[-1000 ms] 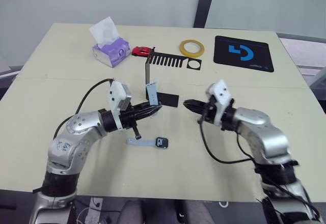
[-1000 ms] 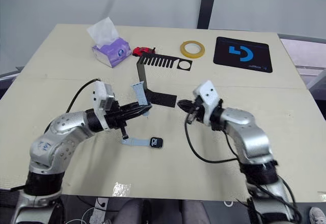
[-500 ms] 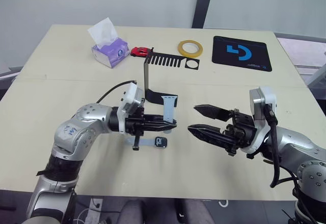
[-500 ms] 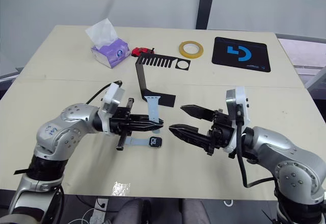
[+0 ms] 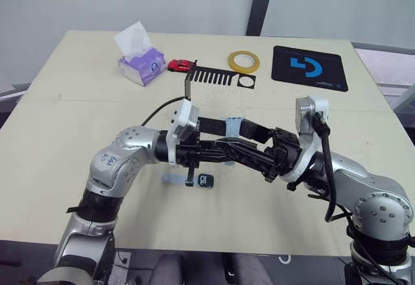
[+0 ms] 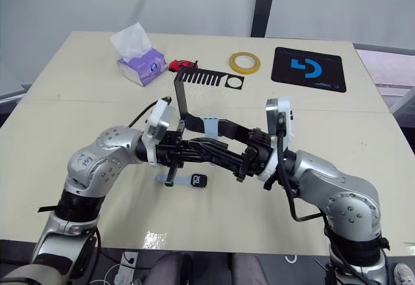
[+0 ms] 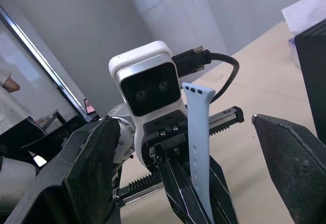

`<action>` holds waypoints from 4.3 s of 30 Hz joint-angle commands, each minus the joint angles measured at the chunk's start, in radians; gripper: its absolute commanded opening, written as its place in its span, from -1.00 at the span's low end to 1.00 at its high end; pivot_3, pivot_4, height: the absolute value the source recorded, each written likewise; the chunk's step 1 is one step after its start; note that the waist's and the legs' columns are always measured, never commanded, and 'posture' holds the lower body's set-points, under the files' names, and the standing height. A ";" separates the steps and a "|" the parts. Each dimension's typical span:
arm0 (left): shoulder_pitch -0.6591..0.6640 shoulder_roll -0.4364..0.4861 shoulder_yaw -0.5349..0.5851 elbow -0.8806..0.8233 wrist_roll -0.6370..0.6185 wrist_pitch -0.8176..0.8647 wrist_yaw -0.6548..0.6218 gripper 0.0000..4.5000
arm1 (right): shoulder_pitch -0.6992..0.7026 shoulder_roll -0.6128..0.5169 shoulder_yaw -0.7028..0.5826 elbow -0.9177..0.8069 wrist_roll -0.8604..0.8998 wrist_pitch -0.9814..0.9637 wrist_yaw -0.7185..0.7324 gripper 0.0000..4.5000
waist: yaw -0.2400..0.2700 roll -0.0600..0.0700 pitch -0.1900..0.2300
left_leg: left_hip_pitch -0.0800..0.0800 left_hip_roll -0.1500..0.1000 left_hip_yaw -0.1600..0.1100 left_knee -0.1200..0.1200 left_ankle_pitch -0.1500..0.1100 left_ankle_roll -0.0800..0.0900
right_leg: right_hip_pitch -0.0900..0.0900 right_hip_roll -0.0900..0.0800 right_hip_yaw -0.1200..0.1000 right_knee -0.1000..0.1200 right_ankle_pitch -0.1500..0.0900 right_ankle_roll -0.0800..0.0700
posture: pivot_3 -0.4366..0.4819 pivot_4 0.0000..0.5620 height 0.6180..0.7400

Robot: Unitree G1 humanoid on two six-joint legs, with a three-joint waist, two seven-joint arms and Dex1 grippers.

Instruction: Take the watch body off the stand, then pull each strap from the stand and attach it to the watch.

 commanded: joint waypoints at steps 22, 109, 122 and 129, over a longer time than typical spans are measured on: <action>0.015 0.012 0.001 -0.037 0.020 -0.012 -0.008 -1.00 | -0.022 -0.049 -0.005 0.012 0.021 -0.039 0.018 0.42 | 0.006 0.000 0.000 | 0.000 0.000 0.000 0.000 0.000 0.000 | -0.001 0.000 0.000 0.000 0.000 0.000 | -0.05 -0.47 0.97; -0.037 -0.033 0.038 -0.043 -0.029 0.067 0.081 -1.00 | 0.049 0.042 0.054 -0.022 -0.050 -0.176 -0.037 -0.98 | 0.017 0.000 0.000 | 0.000 0.000 0.000 0.000 0.000 0.000 | -0.001 0.000 0.000 0.001 0.000 0.000 | -0.05 -0.47 0.97; -0.021 0.294 -0.016 -0.031 0.048 0.057 -0.170 0.99 | 0.130 -0.271 0.015 -0.196 -0.355 -0.203 0.070 -1.00 | 0.019 0.000 0.000 | 0.000 0.000 0.000 0.000 0.000 0.000 | -0.001 0.000 0.000 0.000 0.000 0.000 | -0.05 -0.47 0.97; 0.021 0.317 -0.162 0.035 0.303 -0.192 -0.180 0.99 | 0.337 -0.445 -0.019 -0.344 -0.707 -0.362 0.174 -1.00 | 0.024 0.000 0.000 | -0.002 -0.001 0.001 0.001 0.000 0.001 | 0.000 0.001 0.001 -0.004 0.000 0.000 | -0.05 -0.47 0.97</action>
